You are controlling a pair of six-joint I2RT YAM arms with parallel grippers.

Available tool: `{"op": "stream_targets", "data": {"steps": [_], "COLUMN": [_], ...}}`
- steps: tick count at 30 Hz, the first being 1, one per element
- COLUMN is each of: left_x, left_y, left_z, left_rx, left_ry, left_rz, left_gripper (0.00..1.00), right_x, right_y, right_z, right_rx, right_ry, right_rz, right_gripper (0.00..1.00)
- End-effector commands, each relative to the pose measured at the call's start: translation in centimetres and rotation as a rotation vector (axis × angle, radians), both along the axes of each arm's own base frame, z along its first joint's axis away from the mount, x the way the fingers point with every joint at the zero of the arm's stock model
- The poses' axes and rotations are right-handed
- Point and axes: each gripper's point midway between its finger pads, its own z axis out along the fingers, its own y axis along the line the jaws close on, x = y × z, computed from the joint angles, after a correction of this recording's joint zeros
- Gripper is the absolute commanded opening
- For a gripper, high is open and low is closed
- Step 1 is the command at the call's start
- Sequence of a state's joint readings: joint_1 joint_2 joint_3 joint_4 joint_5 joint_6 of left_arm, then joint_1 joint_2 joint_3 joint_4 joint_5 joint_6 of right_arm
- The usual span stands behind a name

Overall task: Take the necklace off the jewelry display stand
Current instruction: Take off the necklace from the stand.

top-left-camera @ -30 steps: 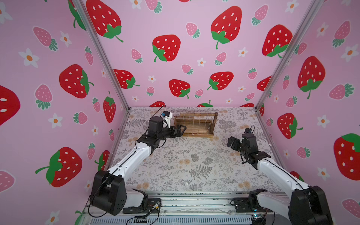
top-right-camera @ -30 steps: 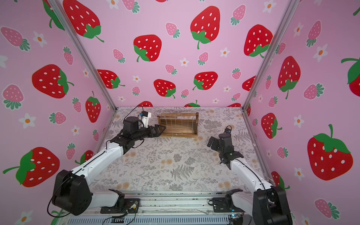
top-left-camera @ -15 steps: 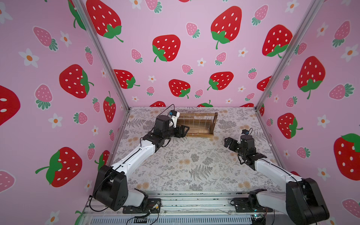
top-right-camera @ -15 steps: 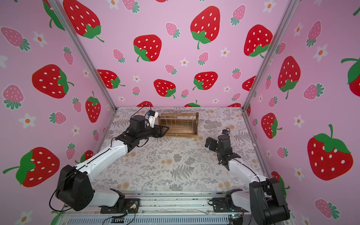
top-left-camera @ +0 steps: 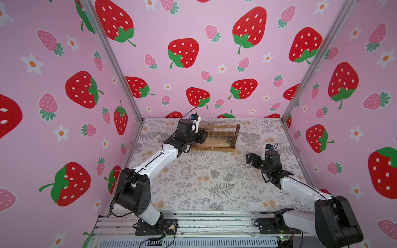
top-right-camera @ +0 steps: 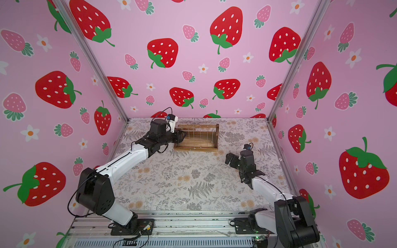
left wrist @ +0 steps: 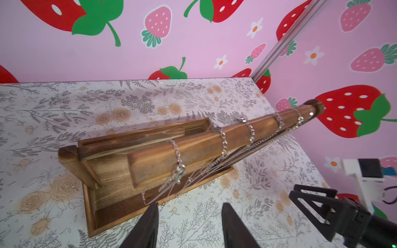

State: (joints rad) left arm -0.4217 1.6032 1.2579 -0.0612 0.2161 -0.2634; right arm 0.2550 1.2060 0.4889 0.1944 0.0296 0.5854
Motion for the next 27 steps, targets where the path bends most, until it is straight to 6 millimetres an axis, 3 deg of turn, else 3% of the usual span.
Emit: {"op": "stream_targets", "data": {"steps": [1,5,16,27], "left_x": [1.4,2.3,2.8,3.2], "left_y": [0.6,1.2,0.1,0.0], "left_z": [1.4,1.4,0.3,0.8], "left_rx": [0.059,0.087,0.084,0.094], "left_ry": [-0.048,-0.053,-0.043,-0.056], "left_rz": [0.053,0.096,0.074,0.082], "left_gripper": [0.47,0.43,0.37,0.27], "right_x": [0.6,0.6,0.3,0.2], "right_y": [0.4,0.6,0.7,0.7], "right_z": [1.3,1.5,2.0,2.0], "right_rx": [0.026,0.038,0.054,0.054], "right_ry": [-0.024,-0.028,-0.027,-0.021], "right_rz": [0.007,0.012,0.013,0.01], "right_gripper": [0.99,0.99,0.98,0.97]}}
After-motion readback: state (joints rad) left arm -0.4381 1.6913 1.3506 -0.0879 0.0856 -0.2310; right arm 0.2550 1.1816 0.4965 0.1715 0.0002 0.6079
